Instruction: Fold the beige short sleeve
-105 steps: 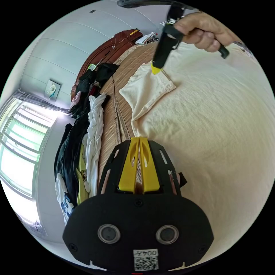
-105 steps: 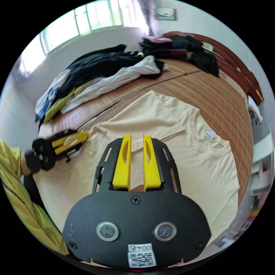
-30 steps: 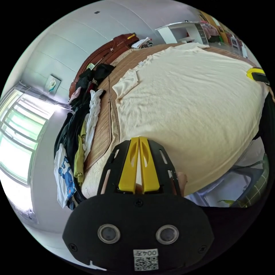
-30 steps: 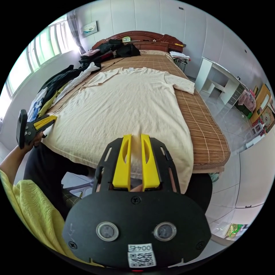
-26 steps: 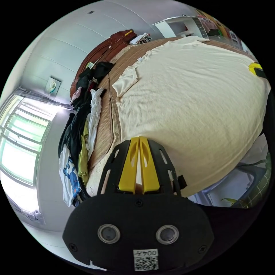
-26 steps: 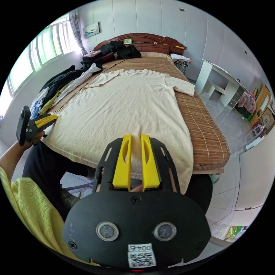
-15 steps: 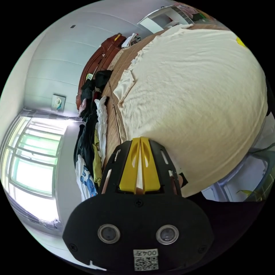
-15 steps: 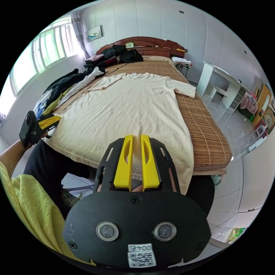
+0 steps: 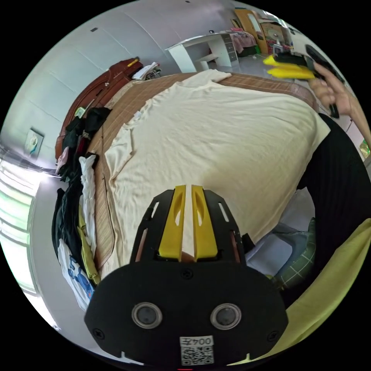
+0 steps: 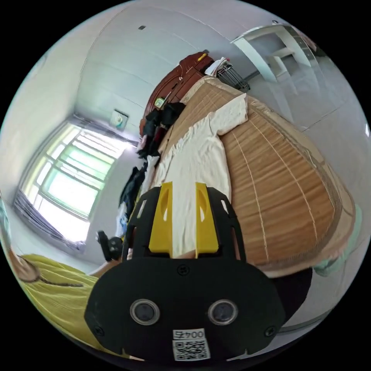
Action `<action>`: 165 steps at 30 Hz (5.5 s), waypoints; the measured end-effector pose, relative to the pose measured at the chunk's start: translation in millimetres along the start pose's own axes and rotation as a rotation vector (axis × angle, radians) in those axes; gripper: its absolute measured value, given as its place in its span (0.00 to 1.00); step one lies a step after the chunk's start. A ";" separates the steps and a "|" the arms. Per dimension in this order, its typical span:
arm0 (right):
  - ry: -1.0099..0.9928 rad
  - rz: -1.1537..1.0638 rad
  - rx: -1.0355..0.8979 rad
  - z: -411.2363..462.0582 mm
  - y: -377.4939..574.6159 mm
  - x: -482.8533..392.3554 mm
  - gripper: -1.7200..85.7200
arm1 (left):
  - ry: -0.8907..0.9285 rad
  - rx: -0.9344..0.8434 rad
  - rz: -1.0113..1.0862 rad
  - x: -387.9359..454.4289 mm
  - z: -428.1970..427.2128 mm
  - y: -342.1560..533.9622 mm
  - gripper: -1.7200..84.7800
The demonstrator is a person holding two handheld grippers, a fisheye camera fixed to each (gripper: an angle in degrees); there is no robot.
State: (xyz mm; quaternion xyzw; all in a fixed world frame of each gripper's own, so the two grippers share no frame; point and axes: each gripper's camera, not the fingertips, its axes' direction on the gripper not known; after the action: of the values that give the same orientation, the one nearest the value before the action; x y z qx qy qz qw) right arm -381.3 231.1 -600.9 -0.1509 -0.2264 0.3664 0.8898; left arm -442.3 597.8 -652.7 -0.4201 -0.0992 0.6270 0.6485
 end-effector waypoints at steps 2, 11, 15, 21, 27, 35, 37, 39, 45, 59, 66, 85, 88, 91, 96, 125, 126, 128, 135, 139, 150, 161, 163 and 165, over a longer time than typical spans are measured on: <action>-0.023 0.069 0.028 -3.6 -34.8 37.5 0.16 | 0.020 0.013 -0.018 -2.9 0.8 1.7 0.03; -0.047 0.398 0.075 25.8 -133.2 174.7 0.20 | 0.038 0.004 -0.024 -12.2 6.5 -1.2 0.02; -0.111 0.527 0.117 43.9 -126.5 203.3 0.20 | 0.046 0.003 -0.023 -15.4 8.0 -2.4 0.02; -0.143 0.667 0.187 73.9 -106.5 214.3 0.20 | 0.024 0.001 0.013 -12.6 8.3 -4.3 0.02; -0.156 0.723 0.280 98.1 -102.6 203.6 0.18 | 0.019 0.002 0.025 -12.4 8.4 -4.5 0.02; -0.040 0.696 0.272 139.7 -142.0 155.7 0.12 | 0.021 0.005 0.027 -13.4 8.3 -2.7 0.02; -0.004 0.695 0.257 147.5 -150.6 143.3 0.09 | 0.025 0.008 0.024 -14.5 8.2 -1.5 0.02; 0.035 0.670 0.238 153.2 -161.9 125.4 0.06 | 0.027 0.010 0.022 -14.8 8.1 -0.5 0.02; 0.283 0.361 0.149 182.3 -236.0 -1.2 0.03 | 0.020 0.020 0.024 -13.9 7.3 3.1 0.02; 1.294 -1.203 -0.329 502.6 -192.7 -401.5 0.04 | 0.047 0.049 -0.013 -19.1 6.6 14.0 0.02; 1.348 -1.361 -0.428 589.4 -133.7 -413.4 0.06 | 0.055 0.055 -0.023 -19.3 6.2 17.1 0.02; 0.956 -0.843 -0.265 417.6 -234.7 -350.2 0.13 | 0.025 0.045 -0.016 -5.9 3.8 15.4 0.02; 0.931 -0.837 -0.278 407.9 -243.0 -334.0 0.12 | 0.020 0.043 -0.015 -3.9 3.5 14.8 0.02; 0.930 -0.865 -0.317 410.4 -248.0 -320.6 0.11 | 0.014 0.037 -0.010 -1.3 2.9 13.1 0.02; 0.944 -0.825 -0.328 396.6 -262.1 -284.9 0.07 | 0.004 0.032 -0.003 2.4 2.2 11.6 0.02; 0.684 -0.712 -0.315 328.5 -357.4 -184.2 0.13 | 0.048 0.062 0.014 -5.6 -5.1 16.7 0.02; 0.670 -0.704 -0.296 325.7 -363.8 -184.0 0.13 | 0.057 0.062 0.007 -7.6 -5.4 16.9 0.02; 0.659 -0.654 -0.248 325.4 -394.3 -177.9 0.12 | 0.073 0.061 -0.002 -11.0 -5.8 17.2 0.02; 0.699 -0.582 -0.233 361.8 -467.7 -151.6 0.10 | 0.116 0.055 -0.023 -20.6 -8.6 18.0 0.02; 0.756 -0.468 -0.311 384.7 -492.8 -110.1 0.09 | 0.124 0.051 -0.040 -23.1 -11.4 18.8 0.02; 0.576 -0.470 -0.272 249.0 -389.5 -169.3 0.13 | 0.043 0.044 -0.055 -12.7 -24.8 21.1 0.02; 0.612 -0.311 -0.460 150.5 -118.7 -211.9 0.05 | 0.053 -0.010 -0.176 -23.4 -33.4 21.1 0.02; 0.634 -0.310 -0.465 154.9 -102.7 -213.2 0.03 | 0.080 0.021 -0.157 -29.6 -35.1 27.5 0.02; 0.659 -0.339 -0.411 153.0 -93.0 -218.0 0.02 | 0.094 0.041 -0.154 -33.5 -36.3 32.1 0.02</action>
State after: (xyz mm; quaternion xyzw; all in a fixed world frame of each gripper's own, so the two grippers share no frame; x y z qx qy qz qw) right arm -542.6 25.9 -493.9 -0.3947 -0.0197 0.0943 0.9138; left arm -448.4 548.0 -683.6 -0.4270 -0.0878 0.5568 0.7071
